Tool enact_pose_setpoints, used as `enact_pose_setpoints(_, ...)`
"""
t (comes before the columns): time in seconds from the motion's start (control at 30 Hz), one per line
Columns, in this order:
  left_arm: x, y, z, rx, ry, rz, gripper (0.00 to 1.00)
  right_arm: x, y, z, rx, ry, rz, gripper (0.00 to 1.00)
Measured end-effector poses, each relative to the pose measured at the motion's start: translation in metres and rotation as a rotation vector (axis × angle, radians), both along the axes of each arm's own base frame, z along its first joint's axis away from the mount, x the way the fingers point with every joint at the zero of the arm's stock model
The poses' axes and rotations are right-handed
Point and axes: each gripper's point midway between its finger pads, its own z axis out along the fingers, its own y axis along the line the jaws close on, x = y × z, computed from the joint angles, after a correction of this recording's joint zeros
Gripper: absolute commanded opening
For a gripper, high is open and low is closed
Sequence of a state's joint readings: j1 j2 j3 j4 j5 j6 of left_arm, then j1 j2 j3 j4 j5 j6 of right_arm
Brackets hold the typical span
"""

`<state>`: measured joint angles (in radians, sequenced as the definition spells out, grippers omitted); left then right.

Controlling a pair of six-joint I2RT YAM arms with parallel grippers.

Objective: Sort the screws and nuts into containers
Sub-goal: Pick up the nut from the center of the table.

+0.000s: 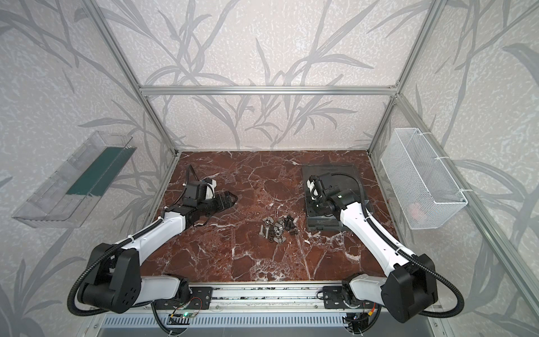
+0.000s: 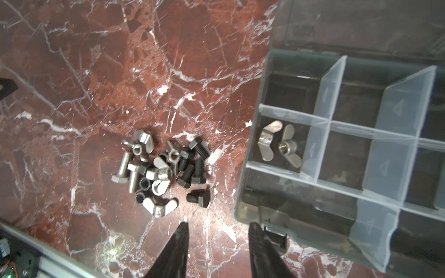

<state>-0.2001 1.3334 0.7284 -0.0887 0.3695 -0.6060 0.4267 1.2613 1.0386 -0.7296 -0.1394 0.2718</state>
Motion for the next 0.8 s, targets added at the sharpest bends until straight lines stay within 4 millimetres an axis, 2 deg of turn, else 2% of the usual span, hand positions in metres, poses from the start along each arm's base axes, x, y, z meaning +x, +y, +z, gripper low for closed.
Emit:
enact_pose_setpoints(0.27,0.000,-0.001,-0.001,-0.004,0.003,-0.002,0.99,-0.044,0.044,-0.017,0.001,0.043,0.189,0.43)
enact_pose_setpoints(0.47,-0.002,-0.002,-0.005,-0.015,0.015,-0.003,0.99,-0.067,0.077,-0.038,-0.031,0.087,0.312,0.44)
enact_pose_setpoints(0.63,-0.002,-0.003,-0.007,-0.023,0.022,-0.005,0.99,-0.076,0.092,-0.061,-0.067,0.136,0.362,0.45)
enact_pose_setpoints(0.8,-0.002,-0.004,-0.007,-0.024,0.023,-0.007,0.99,-0.078,0.096,-0.082,-0.095,0.172,0.376,0.47)
